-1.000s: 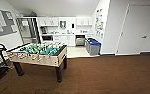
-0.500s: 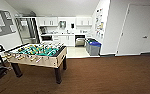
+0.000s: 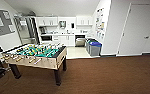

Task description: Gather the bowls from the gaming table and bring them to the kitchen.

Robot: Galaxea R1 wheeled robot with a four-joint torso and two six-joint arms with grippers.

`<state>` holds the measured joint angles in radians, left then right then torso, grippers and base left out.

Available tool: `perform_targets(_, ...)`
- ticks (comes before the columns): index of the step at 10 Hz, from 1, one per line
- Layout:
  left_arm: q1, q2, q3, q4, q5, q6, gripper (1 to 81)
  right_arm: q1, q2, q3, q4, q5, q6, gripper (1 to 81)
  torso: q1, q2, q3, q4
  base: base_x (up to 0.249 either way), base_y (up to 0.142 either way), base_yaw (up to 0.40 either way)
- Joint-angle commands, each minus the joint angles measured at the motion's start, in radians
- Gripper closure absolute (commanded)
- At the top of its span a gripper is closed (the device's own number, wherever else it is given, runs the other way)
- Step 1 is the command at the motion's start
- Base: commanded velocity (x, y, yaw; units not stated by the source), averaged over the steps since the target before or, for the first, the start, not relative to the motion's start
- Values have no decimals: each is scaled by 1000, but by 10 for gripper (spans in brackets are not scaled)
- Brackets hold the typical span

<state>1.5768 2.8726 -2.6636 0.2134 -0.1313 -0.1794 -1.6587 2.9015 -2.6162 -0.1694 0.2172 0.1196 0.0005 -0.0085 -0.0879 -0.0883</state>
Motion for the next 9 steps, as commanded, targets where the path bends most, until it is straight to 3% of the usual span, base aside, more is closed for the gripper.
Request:
perform_targets(1,-30,-16,-4,4,48,6,811,27,-9,1,-18,-41,-3,811,0,0,0,0,126,0,0)
perform_targets(9,-30,-10,-4,11,48,8,811,30,-2,-7,-21,-42,-3,811,1,0,0,0,136,0,0)
